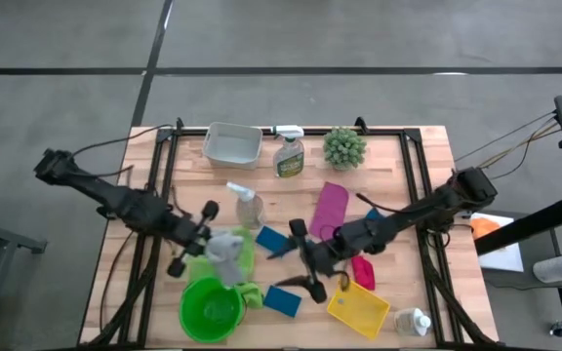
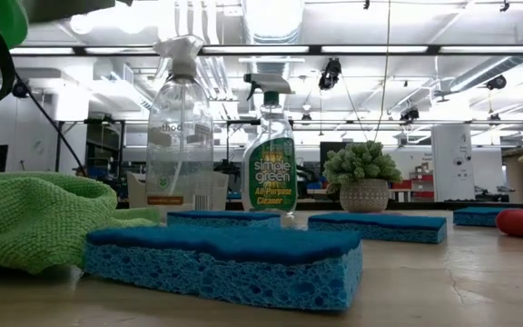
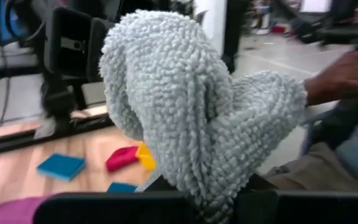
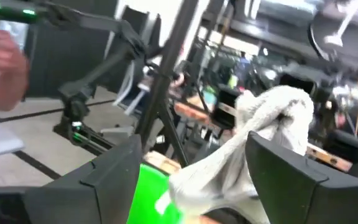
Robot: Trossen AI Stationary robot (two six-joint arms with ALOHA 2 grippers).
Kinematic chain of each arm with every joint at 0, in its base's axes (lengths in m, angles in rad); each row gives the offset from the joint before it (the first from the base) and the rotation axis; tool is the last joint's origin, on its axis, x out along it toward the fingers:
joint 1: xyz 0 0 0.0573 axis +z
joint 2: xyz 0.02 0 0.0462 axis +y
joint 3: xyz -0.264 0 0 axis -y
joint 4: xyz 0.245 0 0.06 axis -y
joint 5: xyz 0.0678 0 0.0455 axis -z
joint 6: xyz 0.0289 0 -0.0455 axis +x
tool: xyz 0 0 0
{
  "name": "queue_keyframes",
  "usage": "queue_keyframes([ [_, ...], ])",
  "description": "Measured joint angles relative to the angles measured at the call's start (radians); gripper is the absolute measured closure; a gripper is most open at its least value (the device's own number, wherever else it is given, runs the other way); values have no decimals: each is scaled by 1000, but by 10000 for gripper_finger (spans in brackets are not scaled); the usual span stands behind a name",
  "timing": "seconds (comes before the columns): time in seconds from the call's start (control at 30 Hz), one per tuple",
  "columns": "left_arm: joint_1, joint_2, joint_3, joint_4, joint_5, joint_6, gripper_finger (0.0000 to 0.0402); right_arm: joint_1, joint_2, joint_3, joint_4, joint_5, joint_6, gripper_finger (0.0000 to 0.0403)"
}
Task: Pick & Place Kitchen Items
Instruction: Put the gray microfiber cloth into the green basket
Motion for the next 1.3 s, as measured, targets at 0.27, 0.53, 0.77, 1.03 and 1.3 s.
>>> queue_keyframes([
  [0.27,-181,-70,44,-114,-58,24,393,17,-47,-138,52,-4,-7,183],
  [0.53,-320,-18,76,-184,-167,-15,393,-2,-164,-370,115,43,123,240],
  [0.77,-364,108,130,-180,-179,-27,393,-2,-286,-508,114,69,218,270],
  [1.03,-371,302,189,-218,-182,-28,393,-2,-333,-556,115,77,245,279],
  [1.3,-371,386,195,-349,-205,-76,393,-2,-311,-556,113,77,245,279],
])
